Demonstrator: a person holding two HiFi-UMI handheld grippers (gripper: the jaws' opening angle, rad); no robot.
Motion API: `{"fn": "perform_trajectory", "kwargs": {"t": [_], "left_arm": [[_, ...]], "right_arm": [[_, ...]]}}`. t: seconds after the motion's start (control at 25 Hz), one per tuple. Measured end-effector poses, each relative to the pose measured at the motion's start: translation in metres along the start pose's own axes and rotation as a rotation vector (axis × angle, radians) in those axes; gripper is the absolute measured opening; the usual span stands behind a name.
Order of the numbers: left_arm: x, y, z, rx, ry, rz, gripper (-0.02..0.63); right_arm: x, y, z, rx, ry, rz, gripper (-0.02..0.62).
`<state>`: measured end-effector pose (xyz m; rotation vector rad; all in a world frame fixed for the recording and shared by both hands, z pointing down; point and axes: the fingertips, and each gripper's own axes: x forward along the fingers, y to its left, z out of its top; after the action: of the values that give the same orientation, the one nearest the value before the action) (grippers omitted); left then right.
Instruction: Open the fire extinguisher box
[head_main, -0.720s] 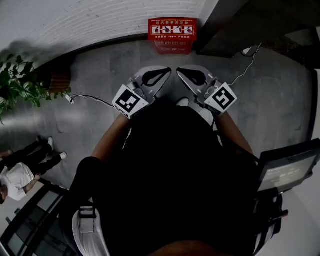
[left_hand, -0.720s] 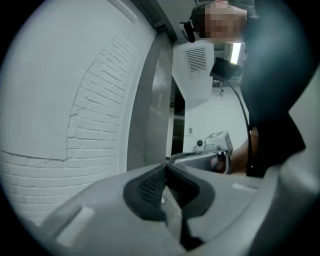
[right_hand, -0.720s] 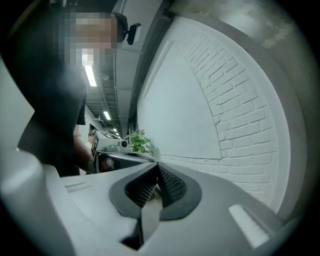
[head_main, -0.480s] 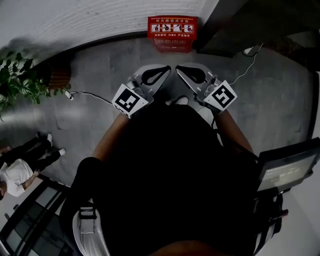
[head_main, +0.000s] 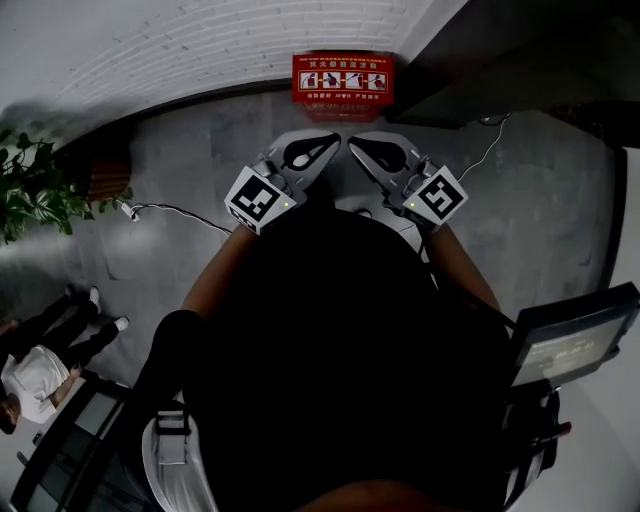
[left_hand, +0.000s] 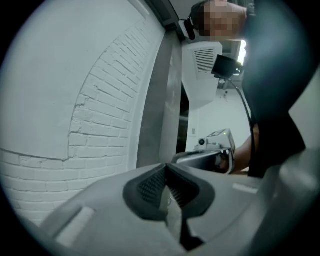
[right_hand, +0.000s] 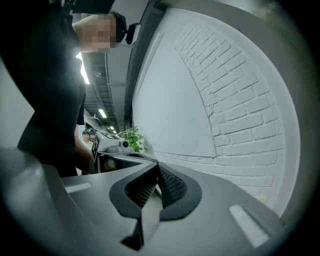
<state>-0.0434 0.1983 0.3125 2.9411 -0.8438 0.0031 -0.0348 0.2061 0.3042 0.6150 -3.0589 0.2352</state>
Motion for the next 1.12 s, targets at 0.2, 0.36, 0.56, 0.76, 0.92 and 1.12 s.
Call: {"fn": "perform_trajectory", "kwargs": {"t": [0.2,0.36,0.56,0.76,0.92,1.12], "left_arm": [[0.030,0.079,0.011,-0.036,-0.002,-0.063,0.000],[0.070,0.145,-0.006,-0.085,0.043,-0.062,0.000],[0.082,0.191,-0.030,-0.121,0.104,-0.029,0.000],[0.097,0.211,-0.058,-0.129,0.164,0.016,0.000],[0.110,0.227,-0.091,-0.168,0.220,0.073,0.000],[0.130,0.229,-0.146,-0.202,0.316,0.105,0.000]], "right_arm": [[0.050,-0.073,0.020,0.045,0.036,-0.059,0.005],[0.075,-0.152,0.004,0.134,0.070,-0.093,0.005],[0.091,-0.207,-0.023,0.218,0.100,-0.113,0.005],[0.092,-0.242,-0.043,0.290,0.111,-0.111,0.005],[0.089,-0.277,-0.097,0.437,0.144,-0.140,0.005],[0.070,-0.312,-0.195,0.622,0.201,-0.256,0.005]]}}
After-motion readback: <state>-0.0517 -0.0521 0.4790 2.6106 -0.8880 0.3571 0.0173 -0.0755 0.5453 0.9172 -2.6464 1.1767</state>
